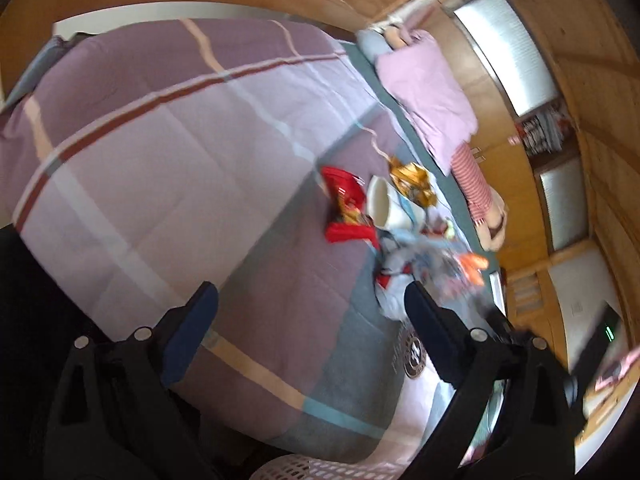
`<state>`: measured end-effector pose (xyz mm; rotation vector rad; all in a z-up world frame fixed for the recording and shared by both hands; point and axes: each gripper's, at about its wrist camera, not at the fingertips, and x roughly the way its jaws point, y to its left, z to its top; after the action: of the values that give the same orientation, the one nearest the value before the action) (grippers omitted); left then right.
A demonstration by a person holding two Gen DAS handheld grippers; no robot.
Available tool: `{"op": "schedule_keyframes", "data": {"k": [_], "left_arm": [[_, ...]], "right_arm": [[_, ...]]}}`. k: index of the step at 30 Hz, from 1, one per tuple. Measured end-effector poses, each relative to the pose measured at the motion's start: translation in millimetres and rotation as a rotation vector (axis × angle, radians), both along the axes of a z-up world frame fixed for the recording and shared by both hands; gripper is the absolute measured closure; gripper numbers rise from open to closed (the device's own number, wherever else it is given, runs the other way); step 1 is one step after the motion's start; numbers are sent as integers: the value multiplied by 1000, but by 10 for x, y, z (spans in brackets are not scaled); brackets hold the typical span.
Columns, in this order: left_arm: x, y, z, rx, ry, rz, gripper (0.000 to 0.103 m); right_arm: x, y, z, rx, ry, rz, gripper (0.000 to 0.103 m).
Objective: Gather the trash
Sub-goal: 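Grasp the white printed plastic bag with the right tool while the left tool grasps the clear bottle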
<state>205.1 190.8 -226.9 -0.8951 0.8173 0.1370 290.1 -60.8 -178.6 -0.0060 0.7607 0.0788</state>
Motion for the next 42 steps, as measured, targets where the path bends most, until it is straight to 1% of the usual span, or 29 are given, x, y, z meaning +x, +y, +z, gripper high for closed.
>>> {"op": "schedule_keyframes", "data": {"k": [2,4,7,9,11,12,13,14,15,16,17,19,21,23,24,25,26,28,29,30,31,33,35,37,38,39,40,41,42], "left_arm": [[-46,41,-1,11,0,46,8],[-97,101,-6,10,-2,103,7],[-155,202,-18,-3,1,153,6],[-182,269,-35,-24,4,183,5],[-209,341,-63,-53,4,204,5],[-217,371,-78,-66,4,214,4],[-232,404,-93,-81,4,227,4],[-244,430,-104,-88,7,239,4],[-247,441,-110,-88,9,245,4],[-254,461,-113,-87,13,253,4],[-258,477,-113,-82,18,261,4],[-259,479,-106,-61,34,272,4],[-220,458,-100,-30,57,263,4],[-86,355,-116,12,103,180,4],[0,252,-109,52,123,118,4],[59,150,-90,92,125,67,4],[106,56,-75,128,124,17,4],[154,-128,-39,208,112,-63,4],[154,-168,-30,224,105,-73,4],[148,-179,-18,227,95,-76,4],[133,-154,-24,206,90,-65,4],[105,-75,-76,139,94,-22,4],[84,37,-168,41,114,32,4],[87,91,-221,-6,127,49,4],[76,92,-224,-4,125,50,4],[67,90,-214,2,120,52,4],[52,102,-195,13,109,58,4],[53,107,-193,16,106,66,4],[61,112,-195,14,107,71,4]], "right_arm": [[-172,197,-78,-147,-13,92,84],[-278,366,-215,-226,-1,168,85],[-353,548,-406,-241,45,251,85],[-364,716,-512,-226,87,315,85],[-343,874,-636,-223,163,372,85],[-355,923,-655,-225,178,384,82],[-354,962,-674,-222,197,400,71],[-364,990,-675,-203,213,409,62],[-376,979,-649,-172,216,413,47],[-387,936,-588,-114,213,420,39],[-391,881,-531,-58,214,418,38],[-399,765,-424,10,209,377,38],[-388,547,-295,71,179,284,38],[-305,282,-215,100,164,167,38],[-270,205,-202,101,162,126,38],[-184,106,-191,102,165,72,38],[-92,43,-187,112,169,38,38],[120,23,-201,128,179,17,37],[205,42,-220,122,182,13,37],[328,115,-255,94,182,5,36],[392,197,-291,69,188,8,32],[636,396,-424,16,216,41,30],[833,550,-606,-47,259,53,30],[962,631,-756,-109,285,40,30],[990,646,-805,-113,290,43,34],[987,648,-832,-107,295,54,55],[959,634,-841,-90,305,68,66],[922,604,-837,-73,306,78,70],[859,571,-817,-56,308,90,77]]}}
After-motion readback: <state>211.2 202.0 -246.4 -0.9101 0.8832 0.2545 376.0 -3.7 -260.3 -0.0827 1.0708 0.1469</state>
